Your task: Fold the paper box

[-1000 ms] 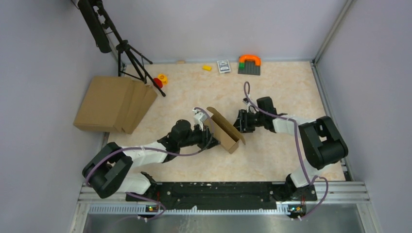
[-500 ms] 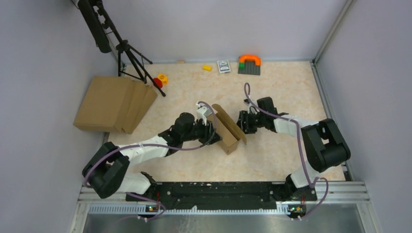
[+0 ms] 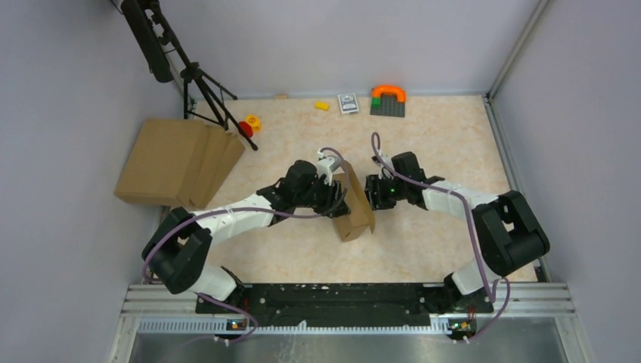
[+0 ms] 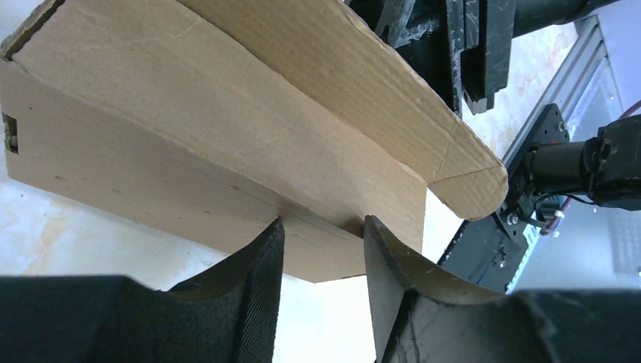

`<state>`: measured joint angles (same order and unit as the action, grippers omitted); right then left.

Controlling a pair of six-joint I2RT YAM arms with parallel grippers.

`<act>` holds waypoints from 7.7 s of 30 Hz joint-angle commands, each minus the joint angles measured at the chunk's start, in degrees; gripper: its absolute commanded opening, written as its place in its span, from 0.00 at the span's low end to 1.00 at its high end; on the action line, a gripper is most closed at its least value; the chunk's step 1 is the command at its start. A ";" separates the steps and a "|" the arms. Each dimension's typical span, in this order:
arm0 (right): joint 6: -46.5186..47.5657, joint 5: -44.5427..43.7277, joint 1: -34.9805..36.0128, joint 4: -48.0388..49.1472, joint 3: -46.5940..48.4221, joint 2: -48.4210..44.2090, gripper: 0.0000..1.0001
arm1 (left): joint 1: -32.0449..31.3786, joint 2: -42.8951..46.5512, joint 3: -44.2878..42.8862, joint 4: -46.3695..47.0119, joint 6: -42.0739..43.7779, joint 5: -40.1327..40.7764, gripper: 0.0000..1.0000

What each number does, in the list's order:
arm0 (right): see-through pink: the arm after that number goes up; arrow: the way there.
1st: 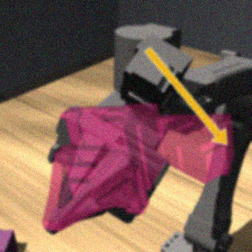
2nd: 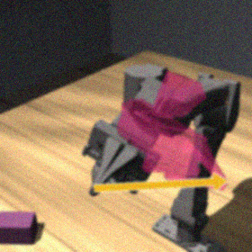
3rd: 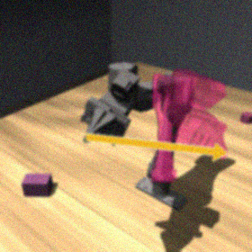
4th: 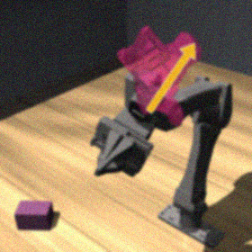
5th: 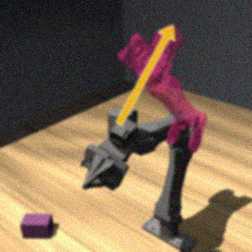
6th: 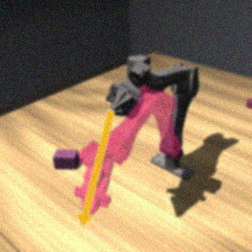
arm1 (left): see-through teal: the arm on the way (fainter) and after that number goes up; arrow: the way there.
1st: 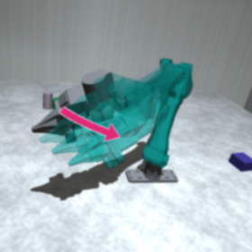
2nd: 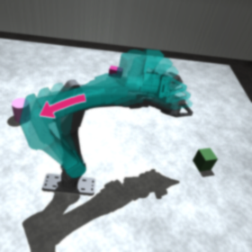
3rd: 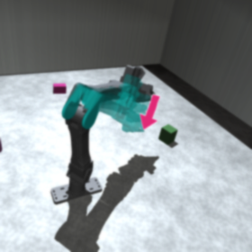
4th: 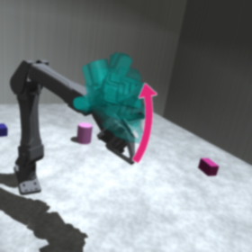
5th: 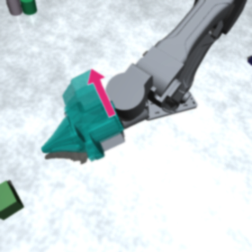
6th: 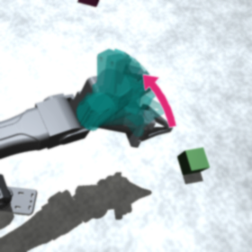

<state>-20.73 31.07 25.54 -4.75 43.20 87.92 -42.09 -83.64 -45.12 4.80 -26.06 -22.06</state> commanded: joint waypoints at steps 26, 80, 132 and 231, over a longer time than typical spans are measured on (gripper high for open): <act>-0.16 -8.93 7.82 -3.95 6.05 -3.17 0.49 | 3.94 4.95 4.24 -7.29 -0.49 -1.31 0.58; -0.05 -26.25 19.01 -16.16 9.86 -19.72 0.97 | 13.79 16.38 4.12 -13.78 1.32 -8.16 0.57; 1.36 -41.04 30.91 -39.18 39.20 13.24 0.82 | 31.08 12.97 12.97 10.67 -0.22 -8.62 0.56; 21.17 -29.13 28.91 -30.47 18.54 -3.41 0.55 | 12.11 8.31 8.31 9.88 -0.14 -10.18 0.25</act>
<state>0.36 1.41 54.59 -37.32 62.11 86.35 -28.47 -76.38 -33.80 17.67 -25.65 -36.07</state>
